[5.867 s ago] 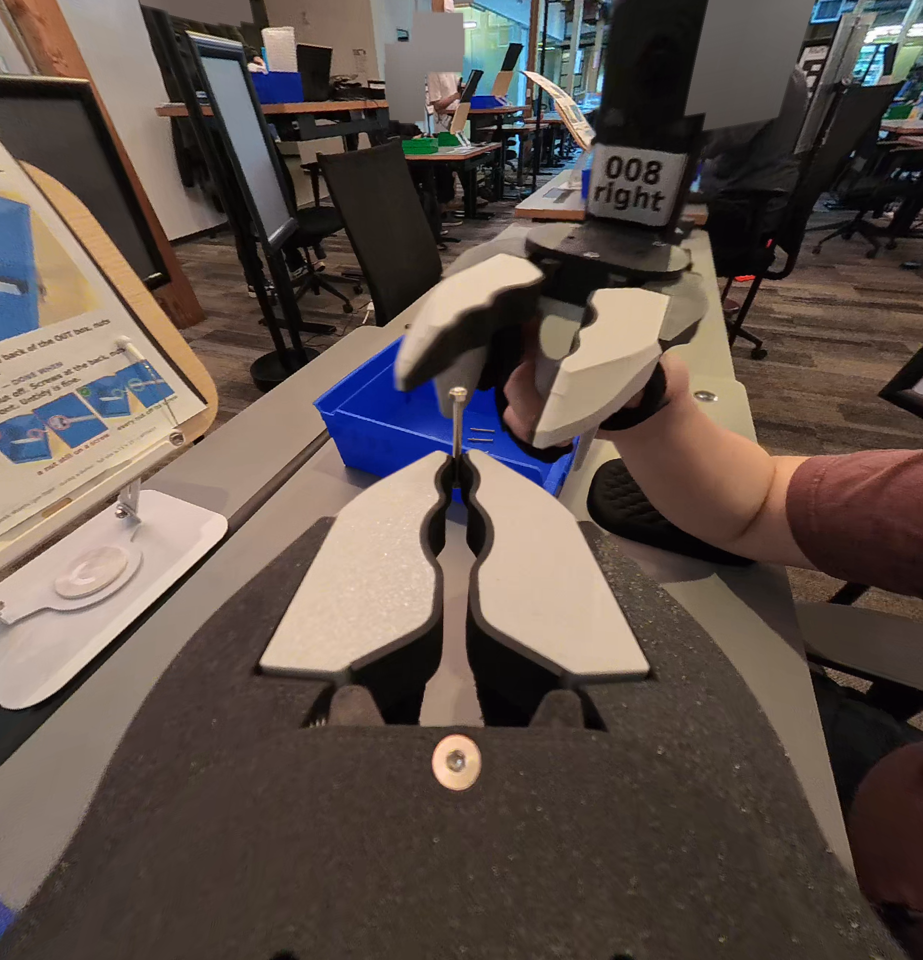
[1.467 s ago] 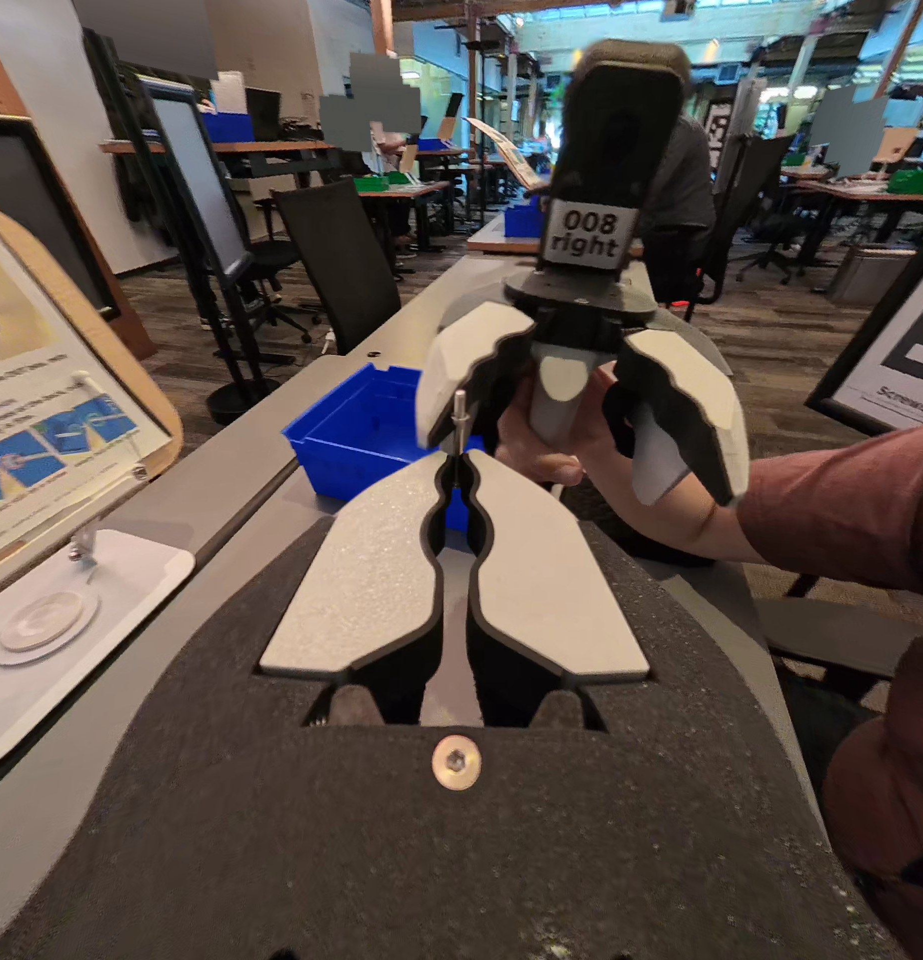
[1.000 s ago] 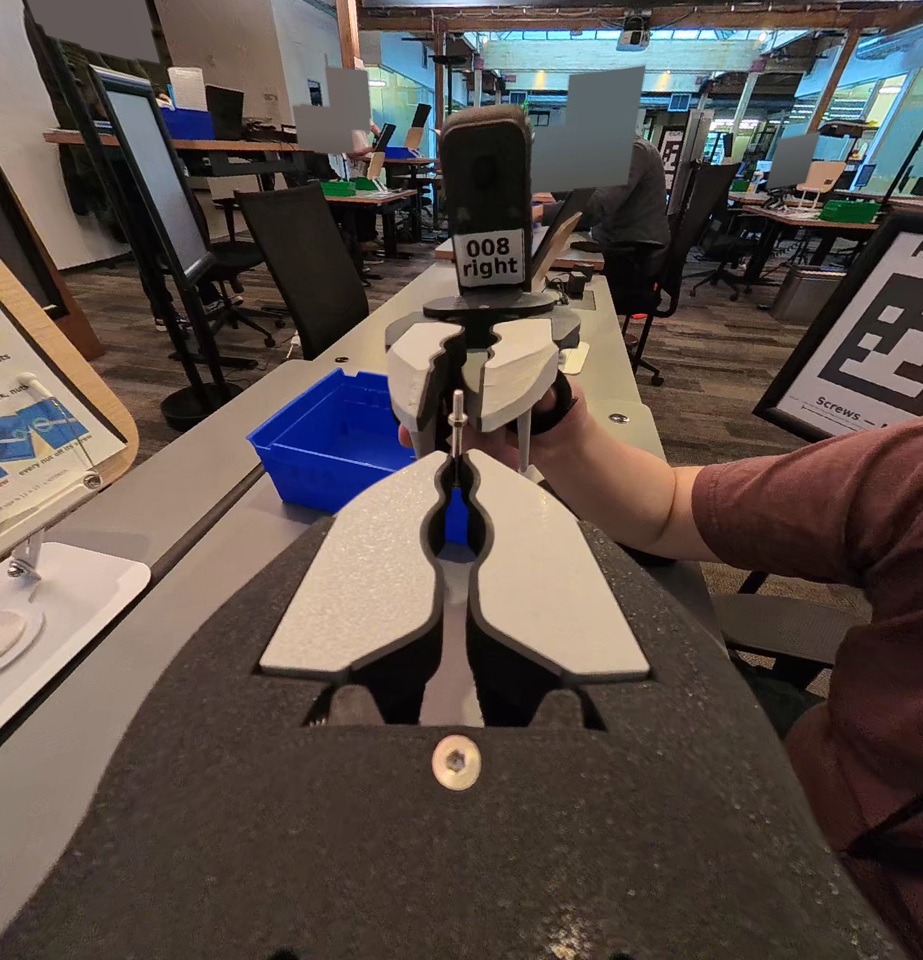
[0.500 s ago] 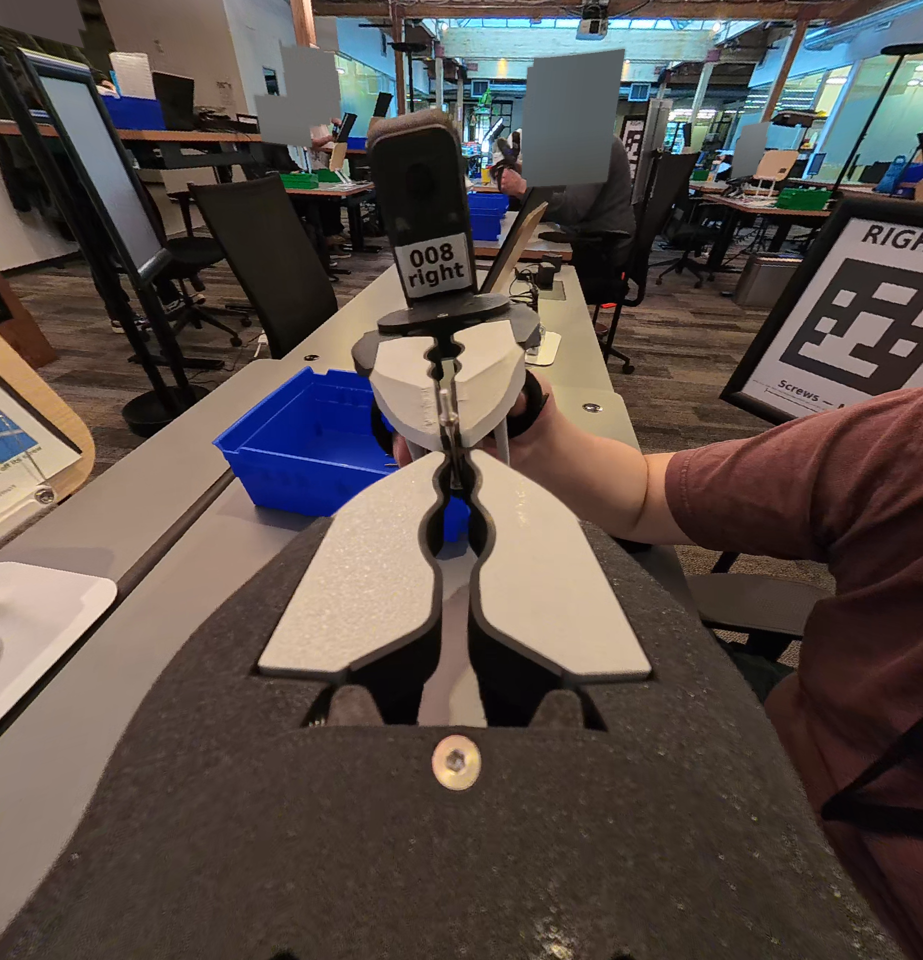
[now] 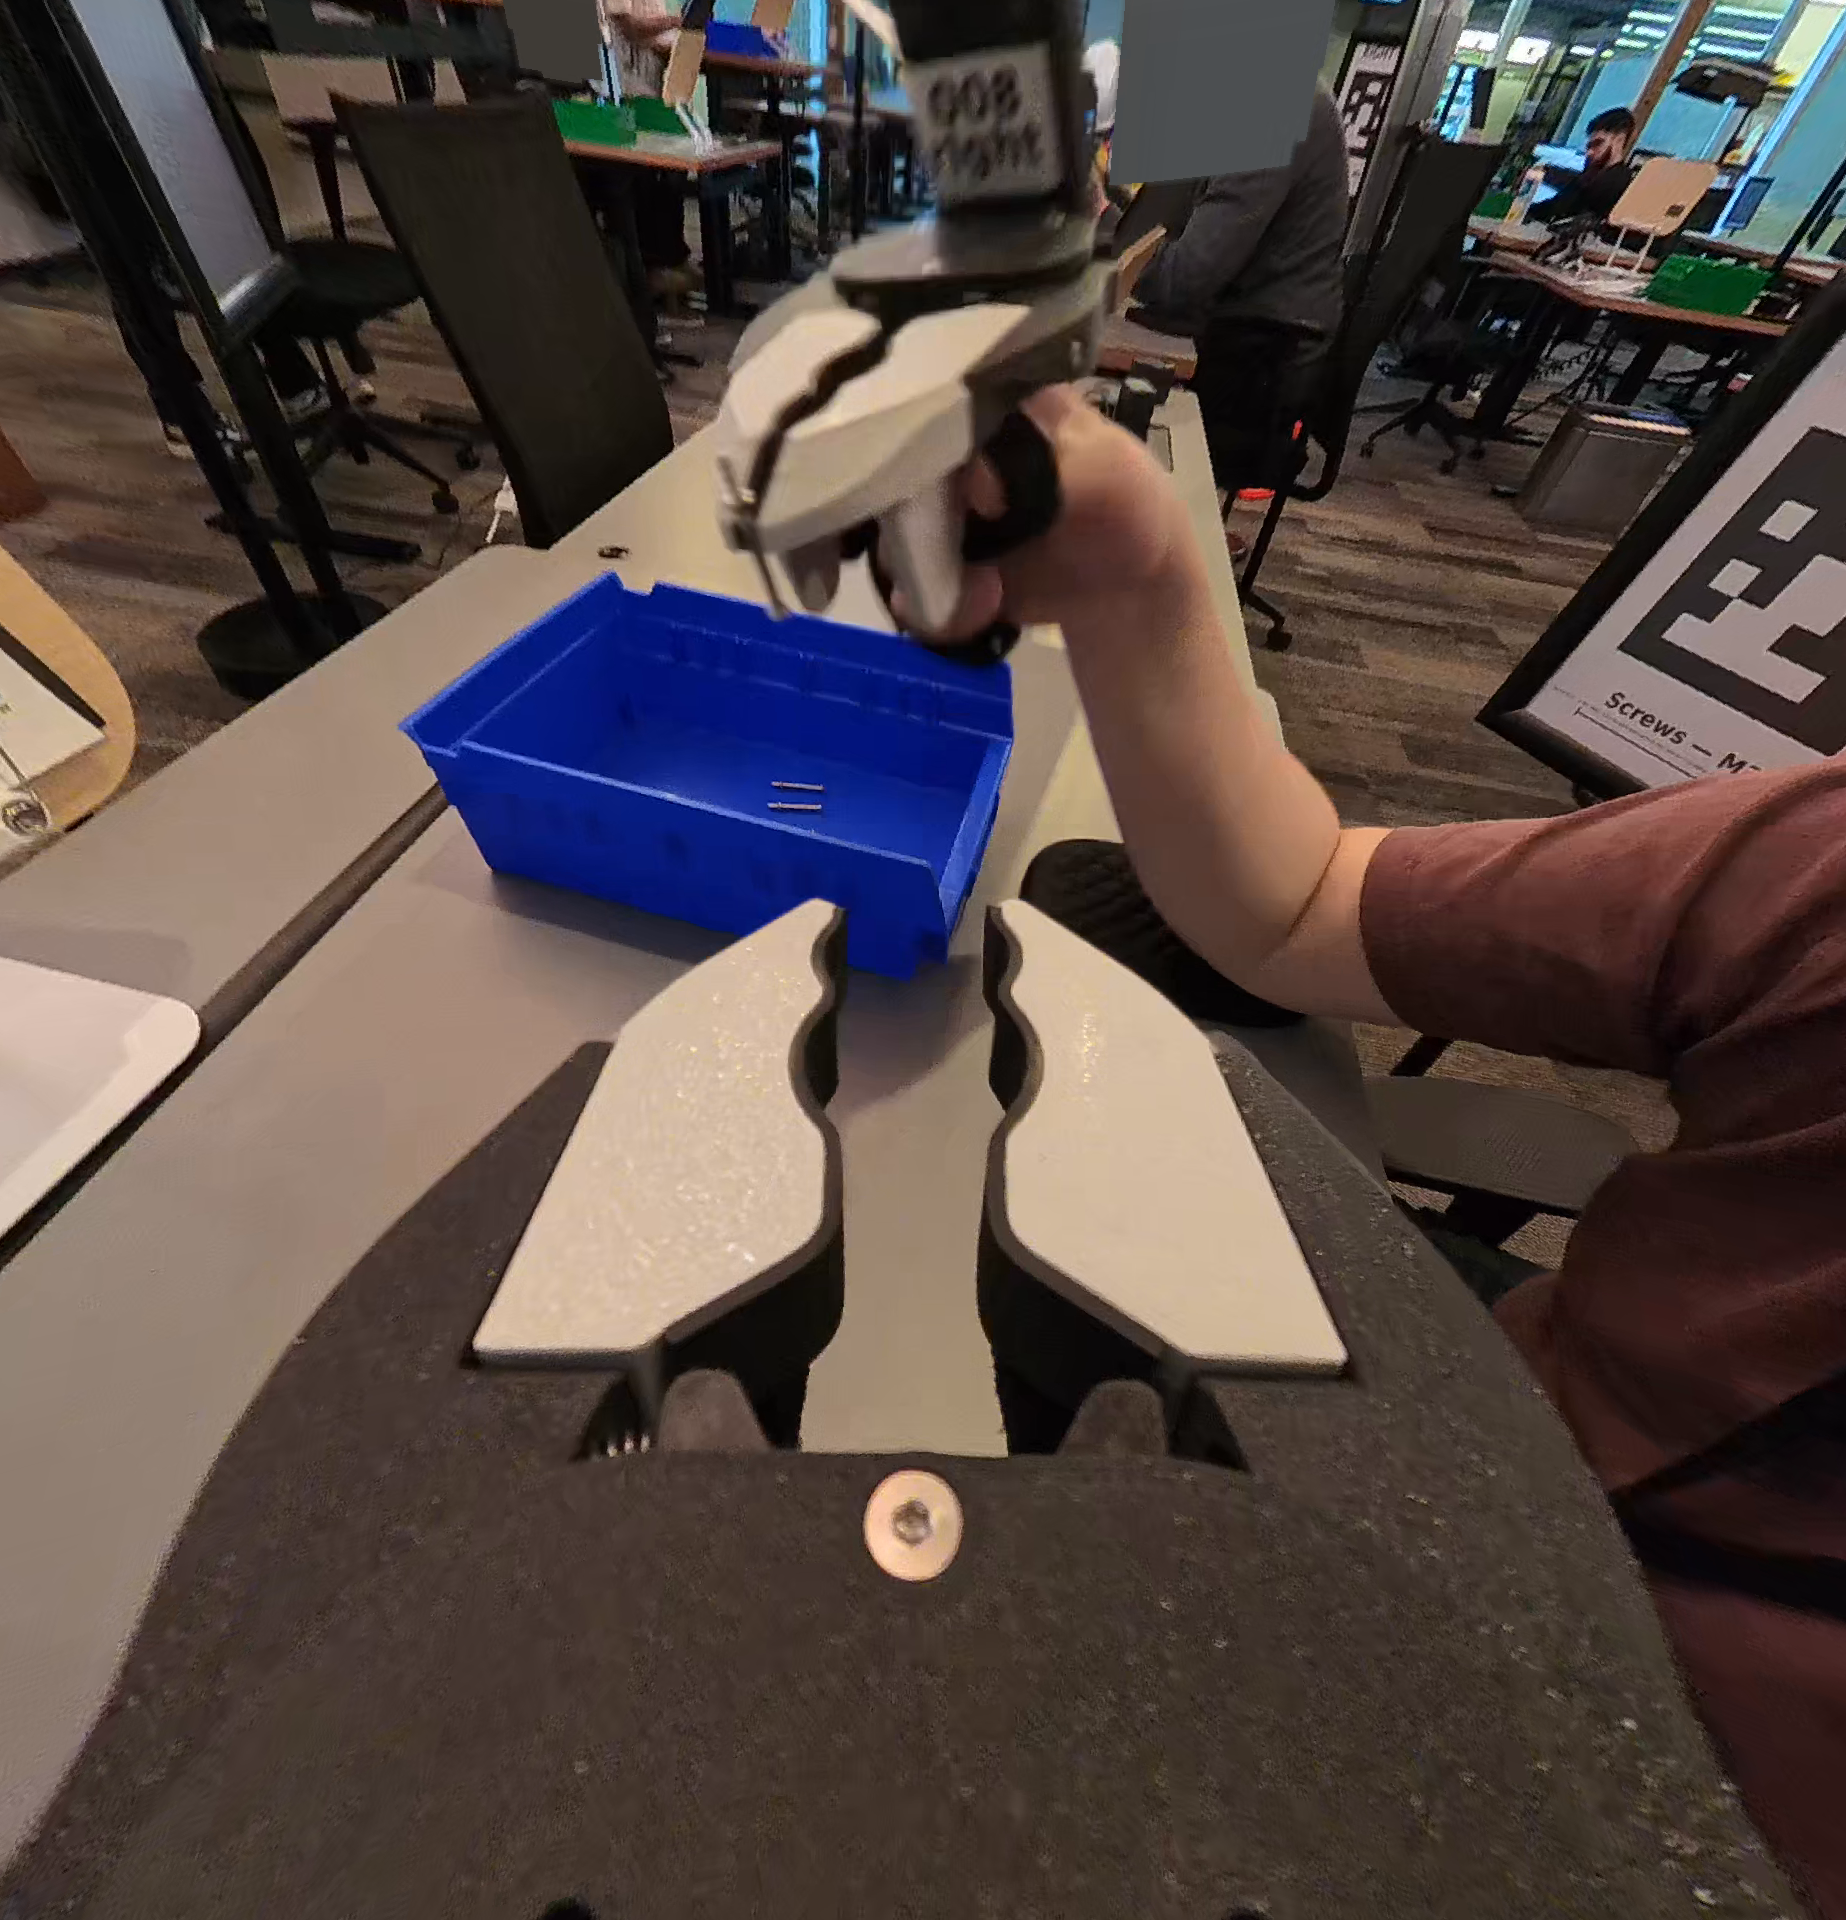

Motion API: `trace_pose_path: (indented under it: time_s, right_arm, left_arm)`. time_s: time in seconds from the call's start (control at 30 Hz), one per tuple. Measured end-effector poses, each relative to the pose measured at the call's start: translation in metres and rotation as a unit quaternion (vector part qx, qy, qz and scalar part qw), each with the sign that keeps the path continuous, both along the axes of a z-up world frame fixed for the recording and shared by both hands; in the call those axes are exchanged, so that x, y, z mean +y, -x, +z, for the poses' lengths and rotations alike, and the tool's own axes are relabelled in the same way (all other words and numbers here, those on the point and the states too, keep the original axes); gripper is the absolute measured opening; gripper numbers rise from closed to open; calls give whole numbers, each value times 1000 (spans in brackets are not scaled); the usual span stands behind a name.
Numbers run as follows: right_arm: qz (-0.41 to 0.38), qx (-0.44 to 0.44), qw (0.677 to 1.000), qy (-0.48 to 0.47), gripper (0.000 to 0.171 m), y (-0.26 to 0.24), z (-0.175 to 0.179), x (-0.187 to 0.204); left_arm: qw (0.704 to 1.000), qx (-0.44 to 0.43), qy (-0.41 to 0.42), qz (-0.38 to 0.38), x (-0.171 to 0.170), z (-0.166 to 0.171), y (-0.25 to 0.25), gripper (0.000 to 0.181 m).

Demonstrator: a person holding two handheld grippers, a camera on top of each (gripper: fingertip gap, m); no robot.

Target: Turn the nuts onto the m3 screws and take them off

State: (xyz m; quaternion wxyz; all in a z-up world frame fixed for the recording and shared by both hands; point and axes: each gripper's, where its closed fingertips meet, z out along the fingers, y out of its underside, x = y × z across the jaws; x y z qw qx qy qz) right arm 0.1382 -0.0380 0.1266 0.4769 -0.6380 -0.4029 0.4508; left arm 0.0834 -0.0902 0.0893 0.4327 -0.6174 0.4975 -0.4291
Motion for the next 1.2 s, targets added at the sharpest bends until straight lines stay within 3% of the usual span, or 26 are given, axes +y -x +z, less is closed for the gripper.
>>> trace_pose_path:
  time_s: [0.1, 0.23, 0.3, 0.47, 0.77, 1.07, 1.2]
  right_arm:
    - [-183, -177, 965, 63, 3, -88, -53, 39]
    - [-309, -318, 869, 221, 3, -180, -138, 68]
    - [-313, -363, 827, 293, 3, -199, -179, 73]
    - [-249, -428, 773, 396, 3, -199, -249, 67]
    - [-255, -482, 722, 425, 3, -211, -283, 65]
    - [-242, -480, 719, 440, 4, -208, -289, 63]
    - [-236, -440, 727, 471, 12, -200, -283, 64]
  left_arm:
    - [1000, 21, 4, 9, 3, -7, 0, 25]
    - [999, 41, 12, 13, 4, -15, -2, 24]
    - [999, 43, 15, 16, 5, -17, -3, 24]
    - [998, 55, 26, 19, 8, -24, -3, 24]
    - [997, 56, 29, 33, 16, -25, 1, 23]
    - [998, 39, 31, 45, 20, -16, 8, 23]
    - [995, 36, 29, 92, 39, -15, 19, 28]
